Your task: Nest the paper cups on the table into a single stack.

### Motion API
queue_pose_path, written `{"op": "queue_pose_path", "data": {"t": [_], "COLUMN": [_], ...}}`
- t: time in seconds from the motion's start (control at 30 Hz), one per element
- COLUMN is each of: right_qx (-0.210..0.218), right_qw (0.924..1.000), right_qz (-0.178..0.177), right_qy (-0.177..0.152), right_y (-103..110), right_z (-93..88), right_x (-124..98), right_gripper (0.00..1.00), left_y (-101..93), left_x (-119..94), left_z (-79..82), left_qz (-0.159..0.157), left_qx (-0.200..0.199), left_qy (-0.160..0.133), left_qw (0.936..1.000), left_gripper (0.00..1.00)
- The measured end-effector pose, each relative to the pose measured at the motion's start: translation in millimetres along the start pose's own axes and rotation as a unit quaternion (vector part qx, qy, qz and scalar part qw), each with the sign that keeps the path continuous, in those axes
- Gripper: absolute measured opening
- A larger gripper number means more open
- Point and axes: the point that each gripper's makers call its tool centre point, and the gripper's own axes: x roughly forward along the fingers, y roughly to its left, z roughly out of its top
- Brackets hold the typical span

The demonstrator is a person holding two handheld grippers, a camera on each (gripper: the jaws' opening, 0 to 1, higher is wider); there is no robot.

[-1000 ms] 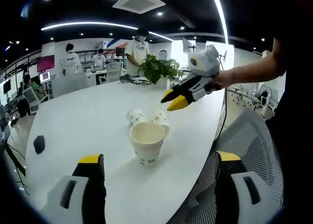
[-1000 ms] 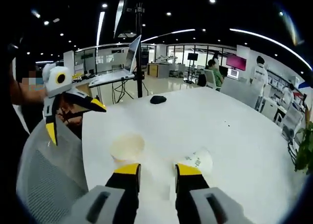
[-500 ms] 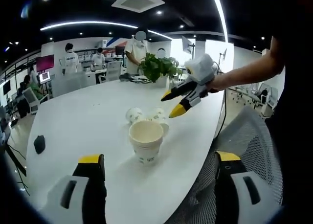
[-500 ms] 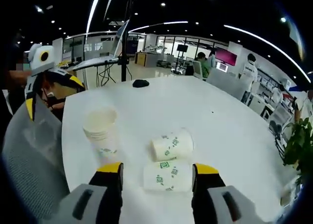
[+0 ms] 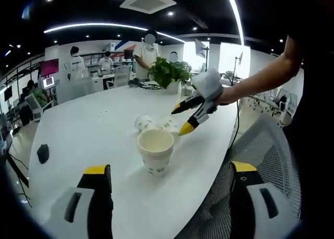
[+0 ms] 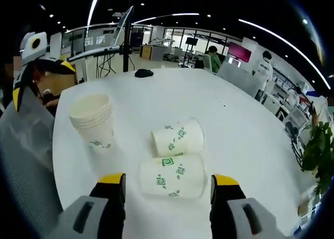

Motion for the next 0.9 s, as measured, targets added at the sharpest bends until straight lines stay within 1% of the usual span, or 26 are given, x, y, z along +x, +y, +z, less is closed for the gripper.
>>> {"op": "queue_pose_path", "data": {"t": [0.27,0.33,0.37,0.57,0.73,0.9], "right_qx": [-0.001,0.001,0.001,-0.001,0.005,0.011], "right_qw": [0.9998,0.9998,0.9998,0.9996,0.9996,0.9995], "right_qz": [-0.020,-0.019,-0.019,-0.024,-0.026,-0.029], "right_qy": [0.007,0.007,0.009,0.015,0.013,0.008], "right_y": [-2,-1,0,-5,-7,-7], "right_z": [-1.4,-0.9,-1.8,-8.0,-9.9,-8.8], "right_x": [6,7,9,16,18,16], "right_gripper": [0.65,0.64,0.64,0.60,0.59,0.59], "left_y": [2.2,2.6,2.8,4.7,6.2,6.7], "left_x": [-3,-4,-5,-6,-7,-6], "left_z": [3.5,5.9,6.4,6.5,3.4,3.5], "left_qz": [0.005,0.005,0.005,0.008,0.012,0.012], "left_qx": [-0.006,-0.014,-0.015,-0.017,-0.016,-0.016], "left_qy": [-0.011,-0.017,-0.018,-0.020,-0.015,-0.016], "left_qw": [0.9999,0.9997,0.9997,0.9996,0.9997,0.9997], "left_gripper": [0.96,0.99,0.99,0.99,0.99,0.99]}}
